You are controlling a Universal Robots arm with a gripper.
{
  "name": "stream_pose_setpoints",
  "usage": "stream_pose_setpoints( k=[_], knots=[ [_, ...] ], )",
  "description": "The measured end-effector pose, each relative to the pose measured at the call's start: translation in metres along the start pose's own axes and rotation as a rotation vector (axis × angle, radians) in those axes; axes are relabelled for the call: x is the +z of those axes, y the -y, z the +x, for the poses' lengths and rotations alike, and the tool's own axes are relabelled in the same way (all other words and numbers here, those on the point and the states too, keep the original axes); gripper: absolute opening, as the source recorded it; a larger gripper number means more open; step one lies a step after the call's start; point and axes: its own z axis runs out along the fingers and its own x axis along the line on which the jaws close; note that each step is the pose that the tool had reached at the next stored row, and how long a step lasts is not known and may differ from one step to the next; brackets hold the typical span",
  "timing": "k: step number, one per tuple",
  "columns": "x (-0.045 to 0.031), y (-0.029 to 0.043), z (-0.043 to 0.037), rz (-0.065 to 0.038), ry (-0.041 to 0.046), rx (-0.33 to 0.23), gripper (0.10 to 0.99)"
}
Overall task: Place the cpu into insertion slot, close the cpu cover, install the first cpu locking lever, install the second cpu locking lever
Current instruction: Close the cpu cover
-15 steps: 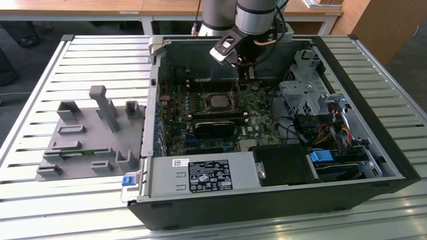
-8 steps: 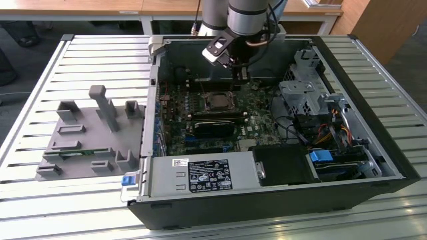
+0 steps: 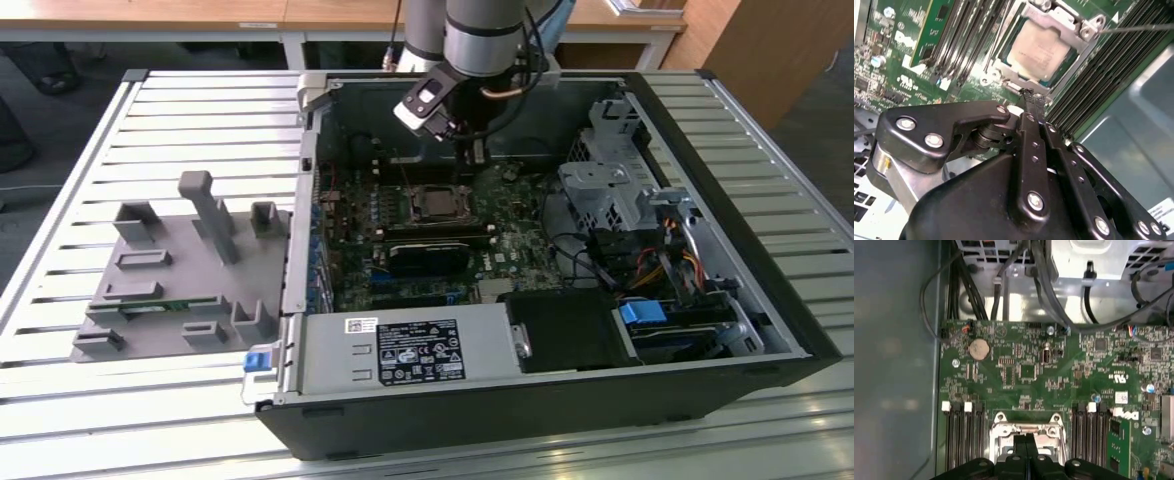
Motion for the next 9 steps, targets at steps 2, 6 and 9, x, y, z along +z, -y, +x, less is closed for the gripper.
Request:
stream_pose_setpoints(
  k=[2,6,9],
  knots=[
    [0.0004,0.0072,-0.0001,0.0,0.0003,0.0,0.106],
    [0.0022,0.018,0.0001,0.0,-0.0001,0.0,0.106],
    [0.0071,0.0217,0.0001,0.0,0.0,0.0,0.106]
  ],
)
